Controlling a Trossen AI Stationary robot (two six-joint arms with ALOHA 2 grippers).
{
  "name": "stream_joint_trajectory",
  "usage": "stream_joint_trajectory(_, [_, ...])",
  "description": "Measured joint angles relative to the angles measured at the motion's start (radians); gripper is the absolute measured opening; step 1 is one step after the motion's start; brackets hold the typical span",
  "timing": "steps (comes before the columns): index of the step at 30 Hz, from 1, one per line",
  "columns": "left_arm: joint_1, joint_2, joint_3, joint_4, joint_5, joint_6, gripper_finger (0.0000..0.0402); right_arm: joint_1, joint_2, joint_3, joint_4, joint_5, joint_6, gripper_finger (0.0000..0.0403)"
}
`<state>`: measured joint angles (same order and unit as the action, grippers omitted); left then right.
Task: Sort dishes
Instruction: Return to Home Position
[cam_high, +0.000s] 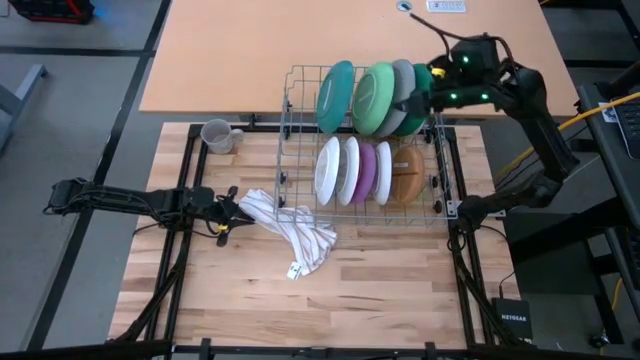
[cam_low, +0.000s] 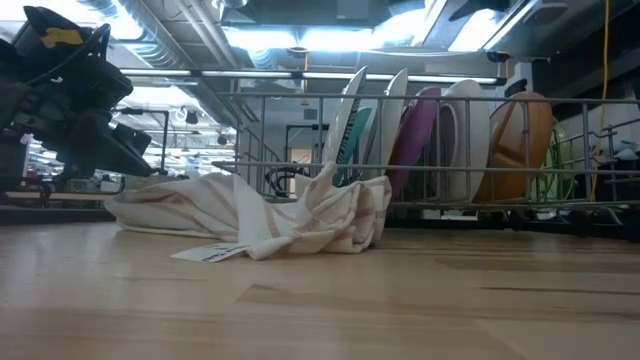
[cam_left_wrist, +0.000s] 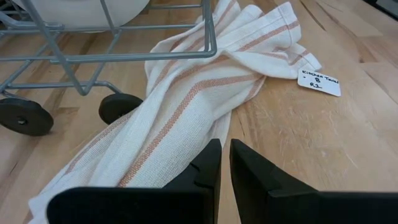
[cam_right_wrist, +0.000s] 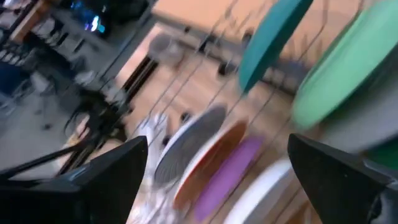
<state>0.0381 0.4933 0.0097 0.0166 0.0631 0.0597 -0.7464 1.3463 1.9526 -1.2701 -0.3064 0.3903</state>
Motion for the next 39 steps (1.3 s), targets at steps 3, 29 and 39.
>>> stream_joint_trajectory(3, [0.000,0.000,0.000,0.000,0.000,0.000,0.0027,0.000,-0.004,0.000,-0.086,-0.059,-0.001,0.0387])
stream_joint_trajectory(29, [0.000,0.000,0.000,0.000,0.000,0.000,0.0027,0.227,-0.124,-0.593,0.457,0.016,-0.314,0.0387])
stream_joint_trajectory(39, [0.000,0.000,0.000,0.000,0.000,0.000,0.0027,0.548,-0.490,-1.097,1.057,0.041,-0.448,0.0387])
